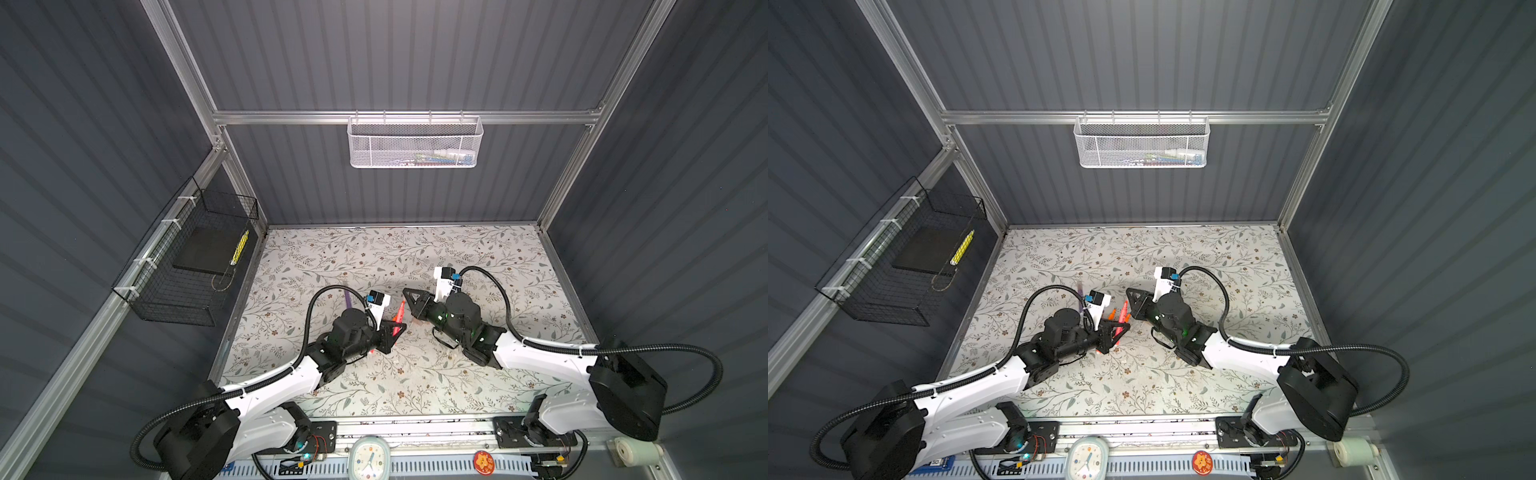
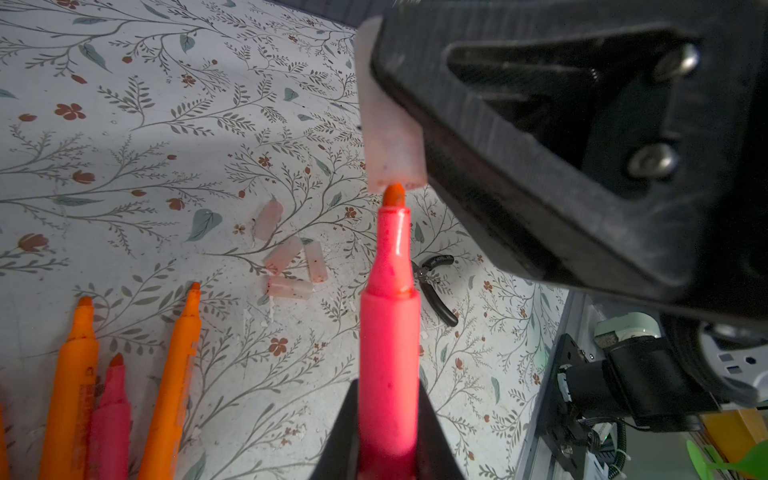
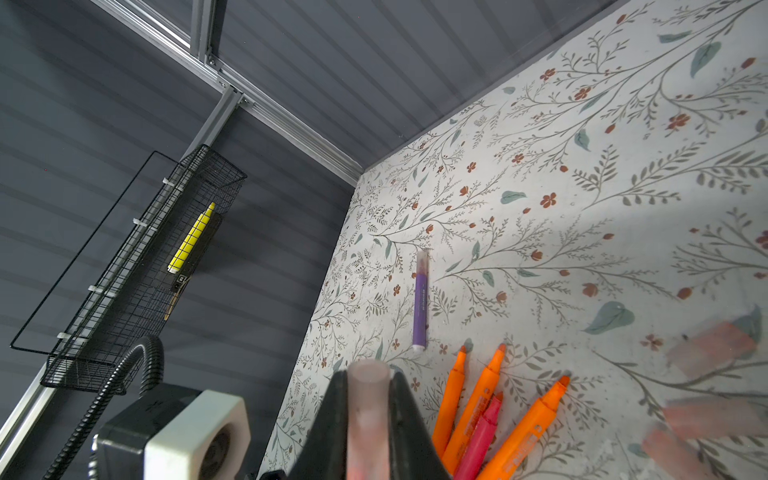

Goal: Insert pens into pen caps
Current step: Put on the pen cap to the pen.

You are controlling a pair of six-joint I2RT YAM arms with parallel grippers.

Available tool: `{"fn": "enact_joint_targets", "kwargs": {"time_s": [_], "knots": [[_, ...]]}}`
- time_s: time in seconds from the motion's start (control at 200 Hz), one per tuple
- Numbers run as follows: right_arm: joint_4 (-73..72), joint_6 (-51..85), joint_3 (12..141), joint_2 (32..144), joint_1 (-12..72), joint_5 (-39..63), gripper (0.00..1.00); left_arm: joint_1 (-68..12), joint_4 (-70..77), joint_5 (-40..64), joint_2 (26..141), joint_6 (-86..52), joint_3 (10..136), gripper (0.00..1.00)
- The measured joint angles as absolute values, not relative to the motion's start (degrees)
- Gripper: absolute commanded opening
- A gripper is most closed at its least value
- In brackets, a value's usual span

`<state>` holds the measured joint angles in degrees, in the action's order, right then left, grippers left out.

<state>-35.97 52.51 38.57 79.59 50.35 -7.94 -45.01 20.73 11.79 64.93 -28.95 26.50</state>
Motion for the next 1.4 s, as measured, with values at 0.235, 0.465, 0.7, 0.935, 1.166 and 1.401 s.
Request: {"fn": "enact_joint_targets", "kwargs": {"time_s": [0.235,0.465,0.7,0.935,1.166,1.401], "knots": [[-36.6,52.6,38.2,79.6,51.1,-7.6,0.00,-45.0,20.6,11.4,64.9,-29.0,26.5,0.00],[-37.3,53.6,36.8,79.6,52.6,-7.7,0.00,-45.1,20.3,11.1,65.2,-28.9,26.5,0.00],[-39.0,53.6,36.4,80.3,52.9,-7.6,0.00,-45.1,19.2,9.5,64.4,-28.6,26.6,0.00],[-44.9,53.1,34.5,81.7,53.4,-7.1,0.00,-44.9,14.5,8.3,63.5,-27.2,28.5,0.00],[-49.9,51.8,33.1,81.7,53.8,-8.3,0.00,-44.7,9.3,8.0,63.5,-24.5,32.3,0.00],[-54.2,50.7,32.1,82.1,53.8,-7.9,0.00,-43.0,5.3,10.4,63.1,-21.2,34.8,0.00]]}}
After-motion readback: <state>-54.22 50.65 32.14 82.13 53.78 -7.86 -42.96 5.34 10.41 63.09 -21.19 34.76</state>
